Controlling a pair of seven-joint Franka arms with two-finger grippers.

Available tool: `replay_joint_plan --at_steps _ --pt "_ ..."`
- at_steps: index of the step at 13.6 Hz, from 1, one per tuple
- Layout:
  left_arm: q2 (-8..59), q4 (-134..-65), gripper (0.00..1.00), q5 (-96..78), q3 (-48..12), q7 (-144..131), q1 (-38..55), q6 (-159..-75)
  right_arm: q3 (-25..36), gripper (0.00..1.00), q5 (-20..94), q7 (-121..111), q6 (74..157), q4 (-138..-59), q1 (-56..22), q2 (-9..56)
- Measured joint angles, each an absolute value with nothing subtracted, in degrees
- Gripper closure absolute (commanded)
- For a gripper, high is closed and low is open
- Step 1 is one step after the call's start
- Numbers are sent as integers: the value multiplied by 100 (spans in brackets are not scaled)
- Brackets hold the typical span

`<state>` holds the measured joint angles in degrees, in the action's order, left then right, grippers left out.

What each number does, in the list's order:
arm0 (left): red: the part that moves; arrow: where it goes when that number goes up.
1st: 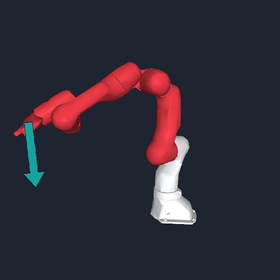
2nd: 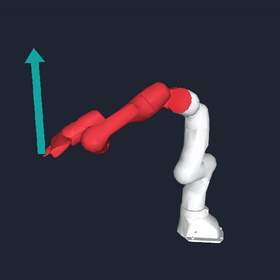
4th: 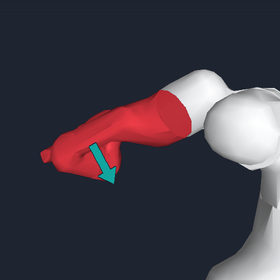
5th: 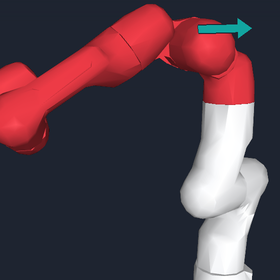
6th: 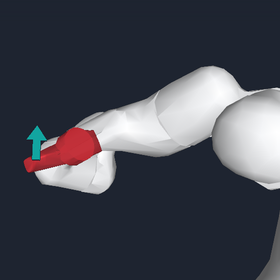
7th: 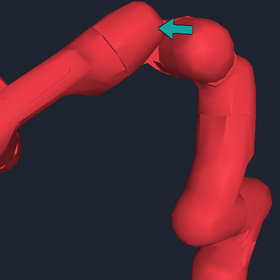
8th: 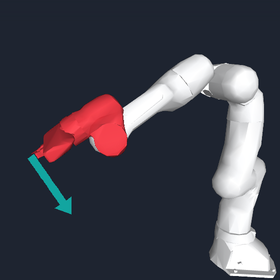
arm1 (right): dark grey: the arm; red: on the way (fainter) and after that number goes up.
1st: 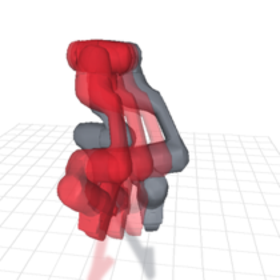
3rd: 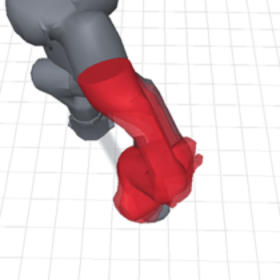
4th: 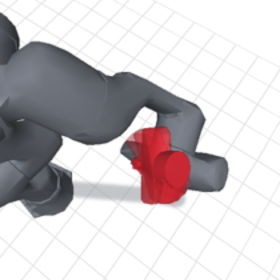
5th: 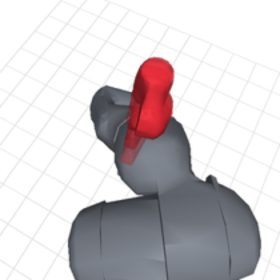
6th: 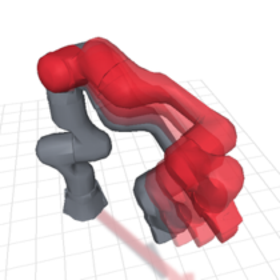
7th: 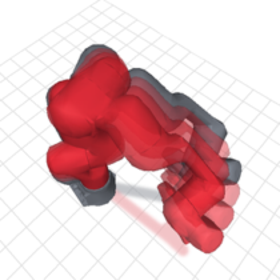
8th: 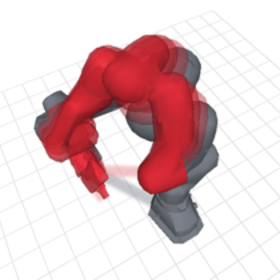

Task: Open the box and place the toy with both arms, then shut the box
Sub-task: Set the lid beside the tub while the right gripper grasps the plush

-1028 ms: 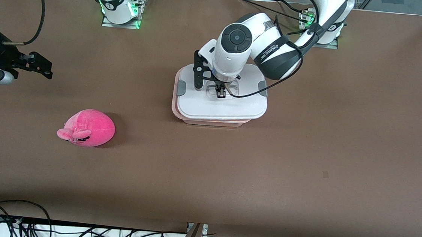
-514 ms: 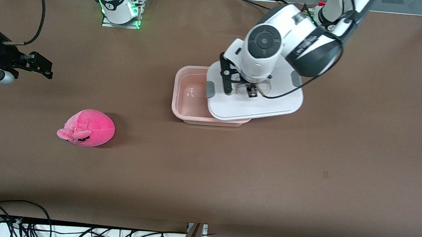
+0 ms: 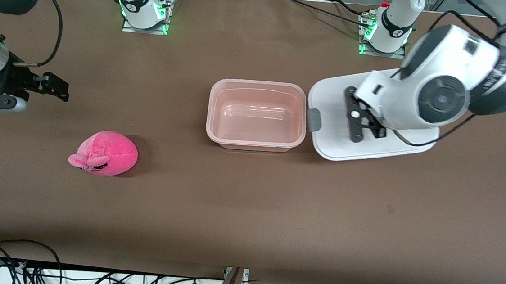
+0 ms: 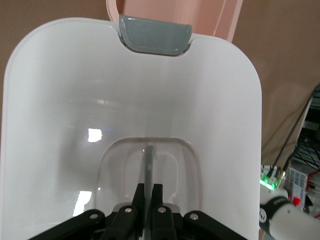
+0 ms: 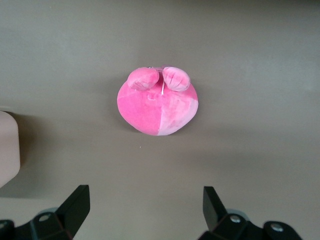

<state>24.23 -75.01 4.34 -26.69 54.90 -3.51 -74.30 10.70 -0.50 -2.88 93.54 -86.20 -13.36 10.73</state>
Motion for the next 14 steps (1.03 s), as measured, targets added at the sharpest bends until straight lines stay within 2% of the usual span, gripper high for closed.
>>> replay_joint_plan --at_steps 5,9,14 --pt "2423 -7344 100 433 -2658 6273 -1132 -7220 1069 0 -43 -289 9588 -8629 -1334 1754" --pt "2416 -7081 100 433 -2671 6289 -1152 -7141 1067 0 64 -289 9934 -8695 -1335 2143" --pt "2477 -7079 100 433 -2558 6289 -1212 -7287 1069 1 122 -289 10636 -9289 -1323 2495"
